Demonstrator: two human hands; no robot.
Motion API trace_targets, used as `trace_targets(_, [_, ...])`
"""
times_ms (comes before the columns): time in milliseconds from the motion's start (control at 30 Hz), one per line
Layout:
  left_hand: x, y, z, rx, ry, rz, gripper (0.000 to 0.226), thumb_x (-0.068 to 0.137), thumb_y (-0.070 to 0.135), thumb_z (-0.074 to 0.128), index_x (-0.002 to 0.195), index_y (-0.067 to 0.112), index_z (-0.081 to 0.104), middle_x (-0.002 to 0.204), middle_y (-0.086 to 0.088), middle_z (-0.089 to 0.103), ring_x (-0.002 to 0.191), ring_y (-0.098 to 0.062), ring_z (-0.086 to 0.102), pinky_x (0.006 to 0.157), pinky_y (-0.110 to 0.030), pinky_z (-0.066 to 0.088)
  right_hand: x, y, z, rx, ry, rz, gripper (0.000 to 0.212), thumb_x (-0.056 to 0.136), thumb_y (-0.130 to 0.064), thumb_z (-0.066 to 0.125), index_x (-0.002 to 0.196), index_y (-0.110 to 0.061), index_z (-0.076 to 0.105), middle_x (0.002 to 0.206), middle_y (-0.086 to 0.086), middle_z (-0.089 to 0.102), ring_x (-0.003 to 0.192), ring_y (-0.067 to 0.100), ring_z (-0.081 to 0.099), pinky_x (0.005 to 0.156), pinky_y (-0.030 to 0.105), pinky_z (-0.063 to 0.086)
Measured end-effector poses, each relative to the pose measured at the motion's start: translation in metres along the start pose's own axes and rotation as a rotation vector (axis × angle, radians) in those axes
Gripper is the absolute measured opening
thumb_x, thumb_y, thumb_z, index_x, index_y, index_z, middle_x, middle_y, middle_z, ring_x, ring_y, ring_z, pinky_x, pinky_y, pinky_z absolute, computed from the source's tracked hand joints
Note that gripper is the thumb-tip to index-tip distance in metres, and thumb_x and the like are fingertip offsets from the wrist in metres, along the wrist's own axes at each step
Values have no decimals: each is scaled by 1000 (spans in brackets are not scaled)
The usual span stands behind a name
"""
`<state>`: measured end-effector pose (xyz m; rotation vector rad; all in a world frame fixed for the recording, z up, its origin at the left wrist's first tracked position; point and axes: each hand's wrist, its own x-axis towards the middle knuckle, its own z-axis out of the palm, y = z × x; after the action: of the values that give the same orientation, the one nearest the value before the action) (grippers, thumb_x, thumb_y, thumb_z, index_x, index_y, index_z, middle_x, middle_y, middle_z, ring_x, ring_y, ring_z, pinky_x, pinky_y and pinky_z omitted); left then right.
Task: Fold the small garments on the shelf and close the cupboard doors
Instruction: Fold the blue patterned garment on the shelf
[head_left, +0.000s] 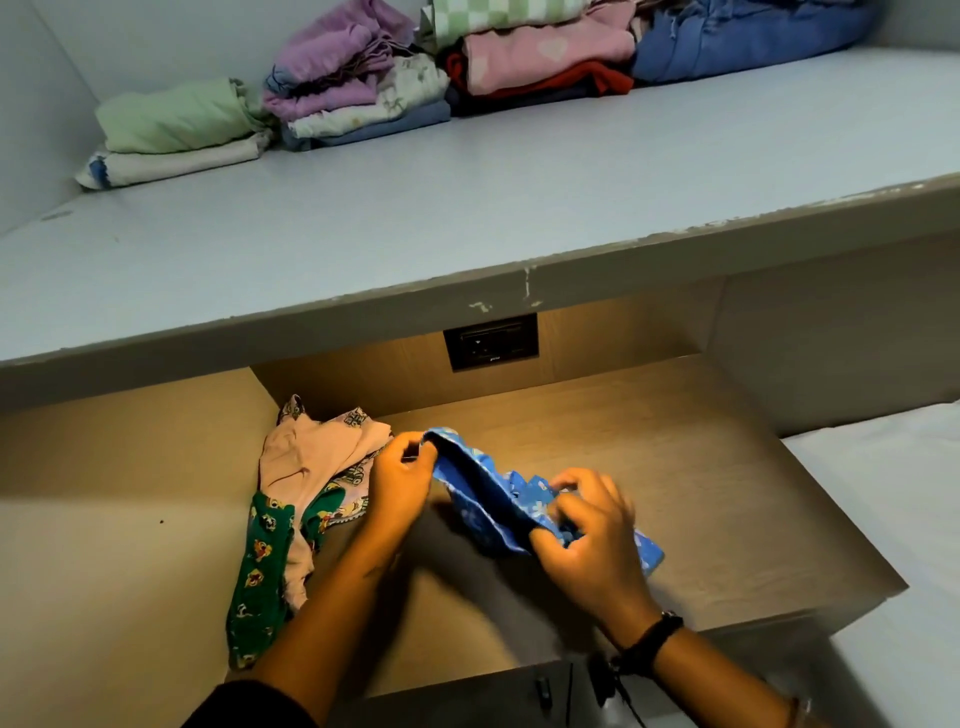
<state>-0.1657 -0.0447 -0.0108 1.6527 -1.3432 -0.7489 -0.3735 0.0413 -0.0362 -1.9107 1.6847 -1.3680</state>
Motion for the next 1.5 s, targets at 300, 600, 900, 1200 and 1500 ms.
trace_targets(300, [-15,-67,-37,-428,-31,-689,40,103,36,41,130,9,54,124,-19,63,109,-34,62,94,-46,49,-32,-43,35,-50,-706,-176,43,93,-57,41,110,-25,64,111,-8,59,104,6,51,95,28,39])
trace_targets(600, [-57,-86,-27,-133,-33,-711,32,80,41,70,100,17,62,94,-12,73,79,-30,72,77,-45,59,12,77,-19,-468,-390,209,49,82,-50,58,123,-24,59,121,1,55,116,26,49,95,43,39])
trace_targets(900, [-79,-72,-15,-91,-112,-865,15,89,6,65,101,-3,62,84,-14,66,75,-29,65,63,-35,54,14,120,-40,-115,-646,435,19,74,-29,72,89,-19,63,95,-4,61,91,19,60,86,40,49])
trace_targets(1200, [-72,-43,-13,-402,-158,-935,14,98,16,54,100,3,59,77,-16,73,66,-29,68,60,-38,54,66,118,-84,461,-313,679,18,67,-8,60,85,-5,61,66,9,62,53,17,57,43,20,47])
trace_targets(1500, [-105,-59,-6,-261,-302,-814,18,94,18,61,109,9,63,88,-14,70,68,-23,60,49,-26,42,66,178,-141,-432,-116,227,46,72,4,49,114,-11,64,105,15,64,98,39,58,87,49,50])
